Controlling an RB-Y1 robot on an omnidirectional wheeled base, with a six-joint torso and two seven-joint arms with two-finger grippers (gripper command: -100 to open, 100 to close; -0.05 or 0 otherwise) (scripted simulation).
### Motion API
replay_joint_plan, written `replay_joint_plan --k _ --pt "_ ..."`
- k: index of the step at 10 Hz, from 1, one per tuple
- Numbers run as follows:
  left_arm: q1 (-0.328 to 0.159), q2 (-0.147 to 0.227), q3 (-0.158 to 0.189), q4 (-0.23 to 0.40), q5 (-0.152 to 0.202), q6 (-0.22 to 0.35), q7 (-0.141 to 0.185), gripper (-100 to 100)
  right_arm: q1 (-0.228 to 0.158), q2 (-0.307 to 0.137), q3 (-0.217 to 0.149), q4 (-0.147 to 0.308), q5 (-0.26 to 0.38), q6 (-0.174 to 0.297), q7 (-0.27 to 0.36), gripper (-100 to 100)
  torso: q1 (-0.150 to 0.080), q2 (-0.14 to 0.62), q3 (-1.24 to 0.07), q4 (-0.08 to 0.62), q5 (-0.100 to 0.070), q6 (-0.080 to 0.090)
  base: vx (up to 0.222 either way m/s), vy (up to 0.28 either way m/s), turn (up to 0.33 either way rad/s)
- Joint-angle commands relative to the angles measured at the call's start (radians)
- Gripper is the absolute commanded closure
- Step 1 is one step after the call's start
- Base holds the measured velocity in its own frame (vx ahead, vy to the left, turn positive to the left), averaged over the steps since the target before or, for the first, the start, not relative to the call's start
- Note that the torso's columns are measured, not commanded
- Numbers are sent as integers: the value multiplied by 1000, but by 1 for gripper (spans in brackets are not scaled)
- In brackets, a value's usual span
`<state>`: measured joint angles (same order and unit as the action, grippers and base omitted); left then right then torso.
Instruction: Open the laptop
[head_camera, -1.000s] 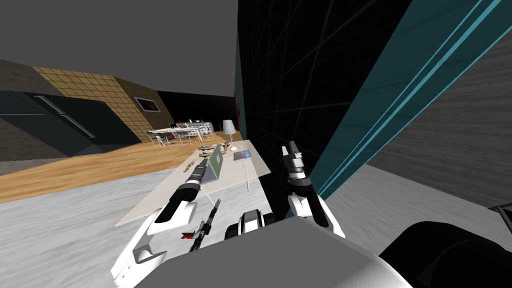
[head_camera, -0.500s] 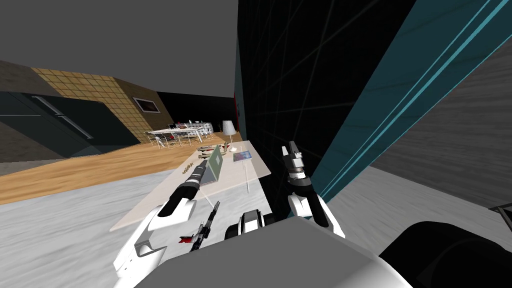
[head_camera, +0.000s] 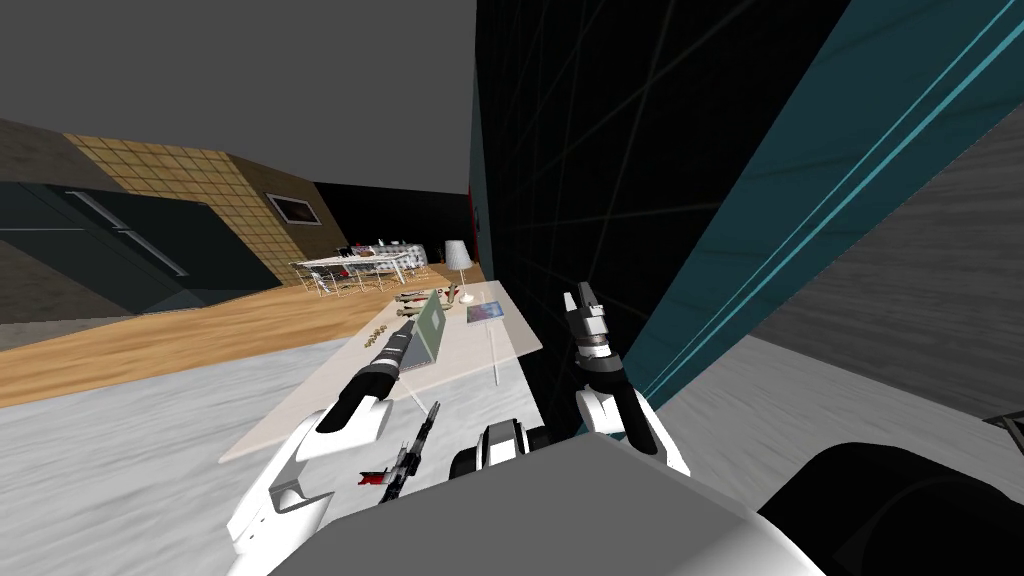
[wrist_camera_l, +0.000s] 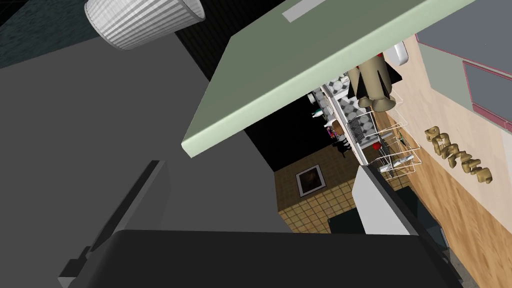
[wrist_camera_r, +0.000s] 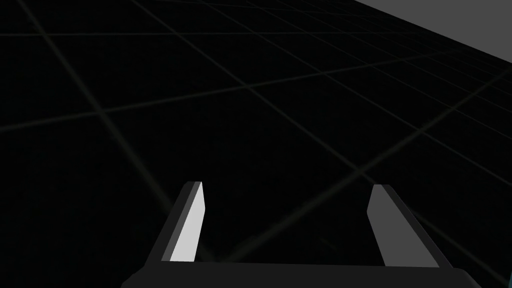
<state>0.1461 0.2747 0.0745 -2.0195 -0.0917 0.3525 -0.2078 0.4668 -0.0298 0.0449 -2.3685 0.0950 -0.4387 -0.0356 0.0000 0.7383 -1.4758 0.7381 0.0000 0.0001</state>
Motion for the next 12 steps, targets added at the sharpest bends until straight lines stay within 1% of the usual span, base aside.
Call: replay_joint_plan --k 1,2,3,4,5,7,8,9,10,12 --pt "-19 -52 -35 -24 -39 35 -21 -100 0 0 0 0 0 0 0 0 2 -5 -3 -1 1 0 124 82 85" --pt "-14 -39 -26 -16 -30 22 -14 -100 0 0 0 0 0 0 0 0 4 -6 -4 -2 1 0 57 37 11" --pt "-4 -10 -7 -5 -8 7 -4 100 0 0 0 0 0 0 0 0 0 -1 -1 -1 0 0 -38 -25 -101" --pt "-13 -20 -14 -7 -16 6 -9 100 0 0 0 0 0 0 0 0 -2 4 3 -2 1 -1 -13 -14 -42" --pt "-28 -41 -6 16 12 -23 23 100 0 0 0 0 0 0 0 0 2 1 2 -6 4 -3 -20 49 16" --pt "-36 -66 -3 43 38 -40 52 100 0 0 0 0 0 0 0 0 17 -8 -4 -9 9 -5 -35 108 22" --pt "-44 -91 1 70 64 -58 81 100 0 0 0 0 0 0 0 0 19 -10 -6 -9 9 -6 -35 145 39" --pt "-44 -91 1 70 64 -58 81 100 0 0 0 0 0 0 0 0 19 -11 -6 -10 9 -8 -17 111 36" --pt "-52 -116 4 97 89 -76 110 100 0 0 0 0 0 0 0 0 15 -13 -7 -11 9 -6 -15 113 70" --pt "-59 -140 7 124 115 -94 139 100 0 0 0 0 0 0 0 0 9 -13 -7 -13 8 -1 -9 126 51"
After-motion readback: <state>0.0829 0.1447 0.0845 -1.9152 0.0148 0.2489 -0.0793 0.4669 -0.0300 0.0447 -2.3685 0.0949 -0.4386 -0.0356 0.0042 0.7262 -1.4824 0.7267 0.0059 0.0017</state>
